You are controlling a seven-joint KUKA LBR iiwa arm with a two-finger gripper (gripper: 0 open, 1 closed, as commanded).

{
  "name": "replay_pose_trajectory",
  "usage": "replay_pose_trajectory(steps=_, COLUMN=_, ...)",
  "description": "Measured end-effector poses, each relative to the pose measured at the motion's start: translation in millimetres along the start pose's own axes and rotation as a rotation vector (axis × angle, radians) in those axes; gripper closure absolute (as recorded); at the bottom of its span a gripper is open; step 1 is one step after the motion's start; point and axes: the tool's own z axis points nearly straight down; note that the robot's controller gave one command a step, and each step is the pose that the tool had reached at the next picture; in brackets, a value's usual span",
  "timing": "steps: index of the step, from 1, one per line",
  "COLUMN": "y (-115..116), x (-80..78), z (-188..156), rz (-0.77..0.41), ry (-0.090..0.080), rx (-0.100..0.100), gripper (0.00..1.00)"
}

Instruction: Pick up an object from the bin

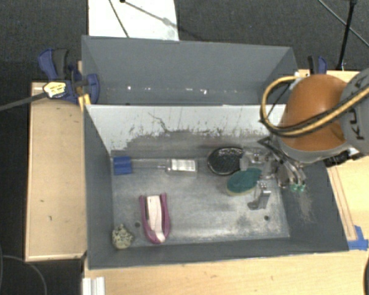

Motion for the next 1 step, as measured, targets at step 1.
replay_pose_trajectory(steps=1, y=-31.2, x=-44.0, z=76.8, rz=0.023, ry=-0.001, rx=0.003, gripper=0.00)
